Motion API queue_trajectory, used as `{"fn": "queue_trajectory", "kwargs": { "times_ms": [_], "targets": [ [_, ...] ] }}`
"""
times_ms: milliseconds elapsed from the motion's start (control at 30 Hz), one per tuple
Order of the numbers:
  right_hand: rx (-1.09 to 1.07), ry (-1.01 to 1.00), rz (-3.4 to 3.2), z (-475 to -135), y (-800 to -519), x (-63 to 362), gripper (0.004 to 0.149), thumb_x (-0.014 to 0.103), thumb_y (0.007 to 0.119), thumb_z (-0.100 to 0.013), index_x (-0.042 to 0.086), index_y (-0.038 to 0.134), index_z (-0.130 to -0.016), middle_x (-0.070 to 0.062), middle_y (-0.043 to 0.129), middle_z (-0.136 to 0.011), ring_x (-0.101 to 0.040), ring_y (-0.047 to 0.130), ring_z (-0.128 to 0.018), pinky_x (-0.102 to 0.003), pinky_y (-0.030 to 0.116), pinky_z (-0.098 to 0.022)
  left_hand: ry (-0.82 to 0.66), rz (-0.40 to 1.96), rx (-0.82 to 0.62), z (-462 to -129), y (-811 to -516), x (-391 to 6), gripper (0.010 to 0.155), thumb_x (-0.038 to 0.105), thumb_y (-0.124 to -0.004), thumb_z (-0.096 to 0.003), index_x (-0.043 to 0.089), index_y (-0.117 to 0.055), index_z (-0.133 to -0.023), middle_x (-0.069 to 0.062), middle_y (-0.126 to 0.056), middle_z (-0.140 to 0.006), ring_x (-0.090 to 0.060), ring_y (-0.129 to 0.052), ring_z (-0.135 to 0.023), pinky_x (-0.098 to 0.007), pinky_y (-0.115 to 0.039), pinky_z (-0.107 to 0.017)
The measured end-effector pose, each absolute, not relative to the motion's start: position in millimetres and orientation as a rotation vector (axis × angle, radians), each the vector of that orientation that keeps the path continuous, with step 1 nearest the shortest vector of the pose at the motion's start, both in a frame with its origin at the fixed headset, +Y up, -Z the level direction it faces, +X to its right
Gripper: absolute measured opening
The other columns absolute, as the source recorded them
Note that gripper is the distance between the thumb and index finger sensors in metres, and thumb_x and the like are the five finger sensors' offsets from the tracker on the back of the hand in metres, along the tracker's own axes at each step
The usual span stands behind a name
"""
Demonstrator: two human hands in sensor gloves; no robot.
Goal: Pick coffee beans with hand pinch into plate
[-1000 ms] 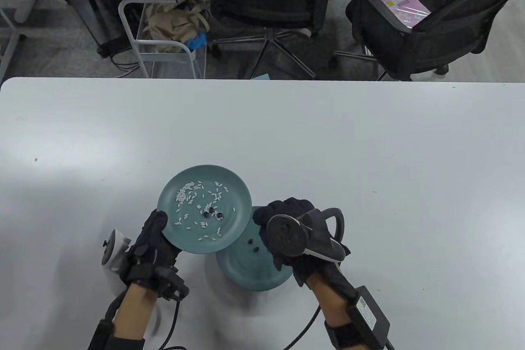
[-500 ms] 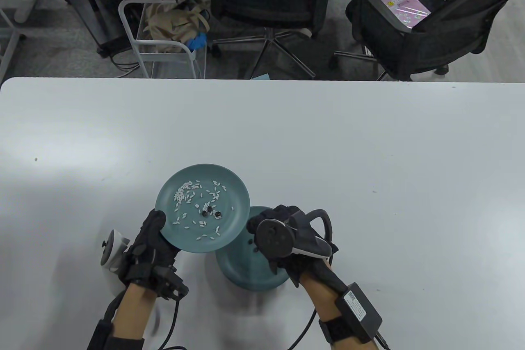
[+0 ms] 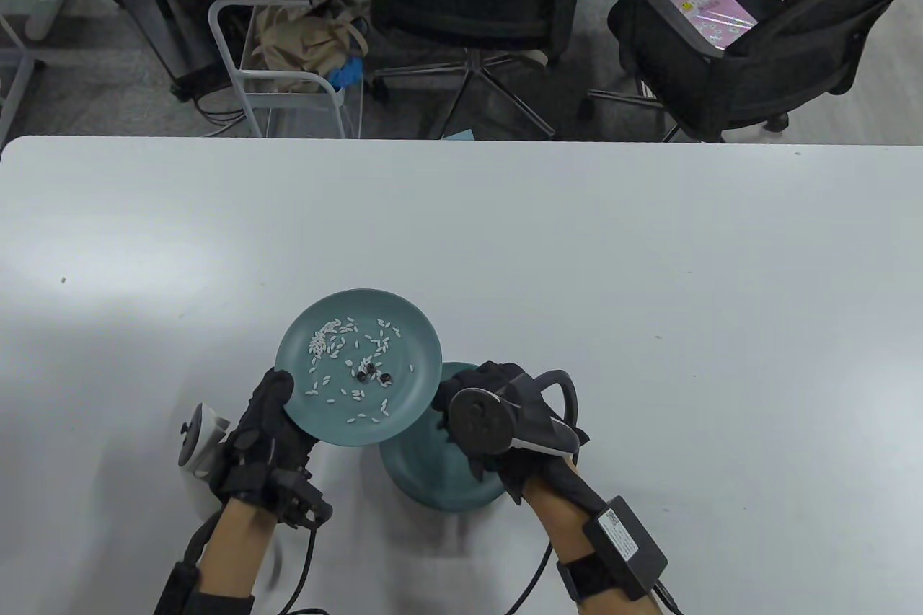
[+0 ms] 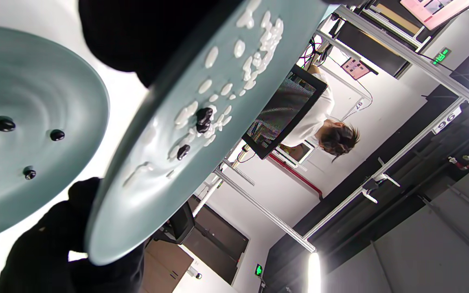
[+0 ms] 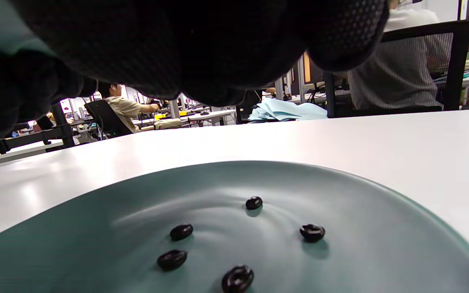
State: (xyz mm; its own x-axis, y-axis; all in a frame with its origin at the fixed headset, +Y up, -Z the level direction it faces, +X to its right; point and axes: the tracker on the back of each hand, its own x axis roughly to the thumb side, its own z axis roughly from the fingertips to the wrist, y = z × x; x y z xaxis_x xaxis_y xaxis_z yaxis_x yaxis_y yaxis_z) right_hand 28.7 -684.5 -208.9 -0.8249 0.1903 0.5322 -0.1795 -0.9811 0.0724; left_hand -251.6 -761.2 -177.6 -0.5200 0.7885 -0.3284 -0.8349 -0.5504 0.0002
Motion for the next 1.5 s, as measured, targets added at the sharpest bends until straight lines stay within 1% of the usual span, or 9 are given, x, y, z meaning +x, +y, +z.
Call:
{"fn": "queue_trajectory", "kwargs": {
  "times_ms": [200,400,533,667,767,867,1000,1200,1500],
  "targets": [
    [0.824,0.064,2.841,-211,-691,29,0.037,0.035,0.086,-0.045,0.024,0.082,-0.08,-0.006,0.094,-0.074,-0.023,0.089,-0.05,-0.056,0.07,-0.057,0.189,2.126,-0.363,-177,-761,-251,0.06,0.05,-0.058,-0.0499,0.025,-0.041,-0.101,-0.008,-0.071,-0.091,-0.032,-0.088,-0.07,-0.041,-0.081,-0.05],
    [0.721,-0.014,2.812,-213,-681,35,0.035,0.034,0.085,-0.046,0.026,0.082,-0.08,-0.006,0.093,-0.077,-0.024,0.089,-0.053,-0.056,0.07,-0.056,0.183,2.126,-0.367,-178,-762,-250,0.06,0.05,-0.058,-0.0499,0.024,-0.041,-0.101,-0.008,-0.071,-0.091,-0.032,-0.088,-0.07,-0.041,-0.081,-0.049],
    [0.524,-0.217,2.815,-218,-665,45,0.035,0.033,0.084,-0.046,0.026,0.081,-0.08,-0.006,0.092,-0.078,-0.025,0.089,-0.055,-0.056,0.07,-0.055,0.175,2.128,-0.374,-178,-762,-249,0.059,0.05,-0.058,-0.0497,0.024,-0.043,-0.101,-0.007,-0.072,-0.09,-0.032,-0.089,-0.068,-0.04,-0.082,-0.048],
    [0.411,-0.441,2.765,-215,-642,51,0.036,0.033,0.083,-0.047,0.025,0.079,-0.082,-0.008,0.091,-0.078,-0.025,0.088,-0.055,-0.055,0.069,-0.054,0.168,2.124,-0.38,-178,-762,-248,0.059,0.05,-0.058,-0.0497,0.024,-0.043,-0.101,-0.007,-0.073,-0.09,-0.032,-0.089,-0.068,-0.04,-0.082,-0.048],
    [0.44,-0.573,2.733,-209,-623,46,0.037,0.034,0.083,-0.047,0.026,0.079,-0.083,-0.007,0.09,-0.079,-0.026,0.087,-0.056,-0.055,0.068,-0.055,0.166,2.12,-0.384,-178,-763,-247,0.059,0.05,-0.058,-0.0498,0.024,-0.043,-0.101,-0.008,-0.073,-0.09,-0.032,-0.089,-0.068,-0.041,-0.082,-0.048],
    [0.53,-0.616,2.709,-203,-609,33,0.037,0.04,0.086,-0.046,0.031,0.083,-0.081,-0.004,0.093,-0.077,-0.026,0.087,-0.057,-0.055,0.068,-0.054,0.159,2.117,-0.392,-178,-763,-245,0.06,0.05,-0.058,-0.0498,0.023,-0.042,-0.101,-0.008,-0.072,-0.09,-0.032,-0.089,-0.068,-0.041,-0.082,-0.048],
    [0.693,-0.613,2.769,-196,-602,6,0.036,0.042,0.087,-0.045,0.032,0.086,-0.08,-0.002,0.096,-0.077,-0.027,0.087,-0.059,-0.055,0.068,-0.055,0.153,2.096,-0.407,-178,-763,-241,0.06,0.05,-0.059,-0.0498,0.023,-0.042,-0.101,-0.008,-0.072,-0.09,-0.032,-0.089,-0.068,-0.041,-0.082,-0.048],
    [0.949,-0.376,2.985,-191,-619,-22,0.036,0.04,0.084,-0.048,0.033,0.085,-0.083,-0.003,0.092,-0.087,-0.028,0.083,-0.07,-0.059,0.061,-0.061,0.144,2.063,-0.443,-177,-766,-233,0.06,0.05,-0.059,-0.0499,0.023,-0.042,-0.101,-0.007,-0.072,-0.091,-0.032,-0.089,-0.07,-0.041,-0.082,-0.049],
    [1.003,-0.228,3.037,-192,-629,-31,0.037,0.037,0.086,-0.047,0.027,0.085,-0.082,-0.006,0.094,-0.084,-0.029,0.086,-0.067,-0.06,0.062,-0.06,0.122,2.06,-0.47,-177,-765,-227,0.059,0.049,-0.059,-0.0499,0.023,-0.043,-0.101,-0.008,-0.073,-0.091,-0.032,-0.09,-0.069,-0.041,-0.082,-0.049]
  ]
}}
